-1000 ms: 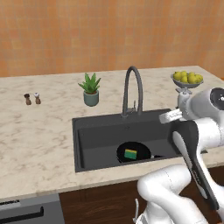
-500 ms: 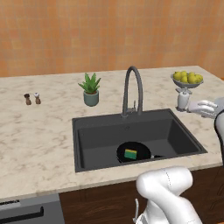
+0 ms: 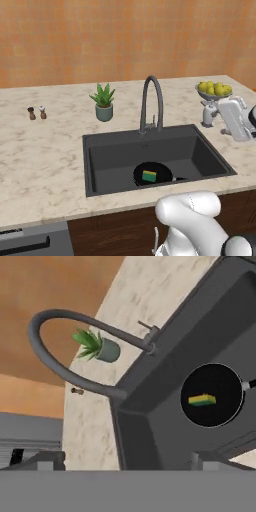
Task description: Pick the pan and sponge and place them into the sink. Then turn on the water.
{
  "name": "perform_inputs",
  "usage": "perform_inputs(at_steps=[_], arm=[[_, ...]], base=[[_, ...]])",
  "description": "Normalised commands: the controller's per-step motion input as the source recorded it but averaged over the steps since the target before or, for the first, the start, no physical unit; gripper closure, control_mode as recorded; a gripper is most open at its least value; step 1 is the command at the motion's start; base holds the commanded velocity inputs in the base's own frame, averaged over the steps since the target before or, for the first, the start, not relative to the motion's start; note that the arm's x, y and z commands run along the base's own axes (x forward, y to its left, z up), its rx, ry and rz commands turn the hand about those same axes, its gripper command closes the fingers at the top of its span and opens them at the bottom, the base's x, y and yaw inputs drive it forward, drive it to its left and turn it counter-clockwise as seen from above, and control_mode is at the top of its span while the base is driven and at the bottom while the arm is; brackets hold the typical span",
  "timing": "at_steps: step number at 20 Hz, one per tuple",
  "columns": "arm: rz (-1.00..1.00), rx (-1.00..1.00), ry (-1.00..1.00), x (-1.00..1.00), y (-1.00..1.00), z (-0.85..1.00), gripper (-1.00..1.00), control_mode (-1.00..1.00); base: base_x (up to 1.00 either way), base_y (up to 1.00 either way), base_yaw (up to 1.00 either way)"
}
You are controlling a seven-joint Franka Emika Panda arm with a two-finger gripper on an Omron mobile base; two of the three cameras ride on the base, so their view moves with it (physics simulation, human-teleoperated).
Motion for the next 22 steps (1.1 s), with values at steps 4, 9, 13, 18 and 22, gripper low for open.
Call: perform_inputs(at_steps=[4, 9, 13, 18, 22], arm=[[-0.14, 0.39, 0.17, 0.67, -0.25, -0.03, -1.00, -1.00], [-0.16, 0.29, 0.16, 0.67, -0.10, -0.16, -1.00, -1.00], [-0.14, 0.29, 0.30, 0.65, 0.00, -0.47, -1.00, -1.00], [-0.11, 0.29, 0.31, 0.44, 0.00, -0.61, -1.00, -1.00], [-0.05, 0.25, 0.11, 0.40, 0.02, -0.49, -1.00, -1.00]], base=[[0.00, 0.00, 0.00], [0.00, 0.00, 0.00], [0.00, 0.00, 0.00], [0.00, 0.00, 0.00], [0.00, 0.00, 0.00]])
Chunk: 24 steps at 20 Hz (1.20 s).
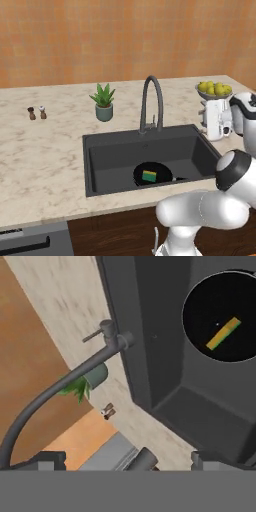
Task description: Pick the pan and sponge and place them into the sink. Then turn on the water.
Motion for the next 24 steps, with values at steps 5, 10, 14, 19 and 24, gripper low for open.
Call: perform_inputs(at_steps=[5, 10, 14, 19, 24], arm=[[0.00, 0.16, 0.00, 0.51, 0.15, -0.47, -1.00, -1.00], [0.00, 0.19, 0.08, 0.48, 0.23, -0.44, -1.00, -1.00], [0.00, 0.29, 0.07, 0.37, 0.23, -0.15, -1.00, -1.00], [0.00, 0.29, 0.05, 0.28, 0.23, 0.00, -1.00, -1.00], [0.00, 0.12, 0.13, 0.25, 0.35, 0.00, -1.00, -1.00]], base=[[0.00, 0.00, 0.00], [0.00, 0.00, 0.00], [0.00, 0.00, 0.00], [0.00, 0.00, 0.00], [0.00, 0.00, 0.00]])
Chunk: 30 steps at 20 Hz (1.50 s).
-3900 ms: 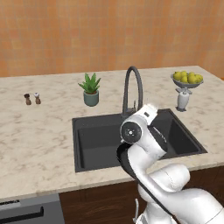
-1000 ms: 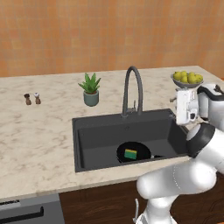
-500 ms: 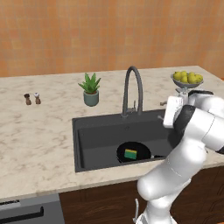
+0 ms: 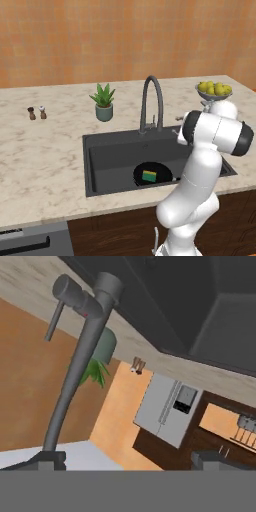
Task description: Pick the pan and sponge and place them into the sink. Then turn on the water.
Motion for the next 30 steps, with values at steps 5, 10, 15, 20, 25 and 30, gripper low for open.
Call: perform_inputs(at_steps=[5, 10, 15, 20, 25, 30], arm=[[0.00, 0.11, 0.15, 0.25, 0.32, 0.00, -1.00, -1.00], [0.00, 0.09, 0.08, 0.18, 0.34, 0.00, -1.00, -1.00], [-0.01, 0.09, 0.02, 0.23, 0.15, 0.00, -1.00, -1.00], [-0.05, 0.06, 0.00, 0.29, 0.00, 0.00, -1.00, -1.00], [-0.06, 0.01, 0.06, 0.30, 0.00, -0.08, -1.00, -1.00], [-0.05, 0.00, 0.10, 0.33, 0.00, -0.16, -1.00, -1.00]], base=[[0.00, 0.00, 0.00], [0.00, 0.00, 0.00], [0.00, 0.00, 0.00], [0.00, 0.00, 0.00], [0.00, 0.00, 0.00], [0.00, 0.00, 0.00]])
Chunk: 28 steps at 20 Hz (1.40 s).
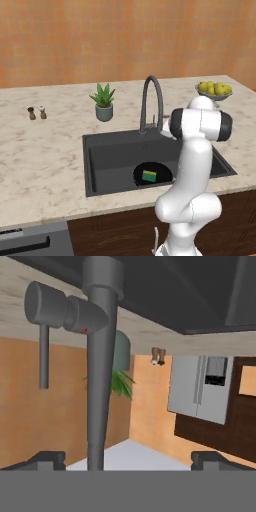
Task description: Pick the pan and sponge and place them into the sink. Then turn on the water.
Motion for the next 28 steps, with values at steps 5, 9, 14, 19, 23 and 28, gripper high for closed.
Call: perform_inputs(at_steps=[5, 9, 14, 19, 23, 28], arm=[[-0.04, 0.00, 0.07, 0.30, 0.00, -0.14, -1.00, -1.00], [-0.03, 0.00, 0.06, 0.31, 0.00, -0.23, -1.00, -1.00], [-0.03, 0.00, 0.02, 0.30, 0.00, -0.20, -1.00, -1.00], [-0.03, 0.00, 0.00, 0.35, 0.00, -0.10, -1.00, -1.00], [-0.03, 0.00, 0.00, 0.34, 0.00, -0.10, -1.00, -1.00], [-0.03, 0.00, 0.00, 0.35, 0.00, -0.16, -1.00, -1.00]], base=[[0.00, 0.00, 0.00], [0.00, 0.00, 0.00], [0.00, 0.00, 0.00], [0.00, 0.00, 0.00], [0.00, 0.00, 0.00], [0.00, 0.00, 0.00]])
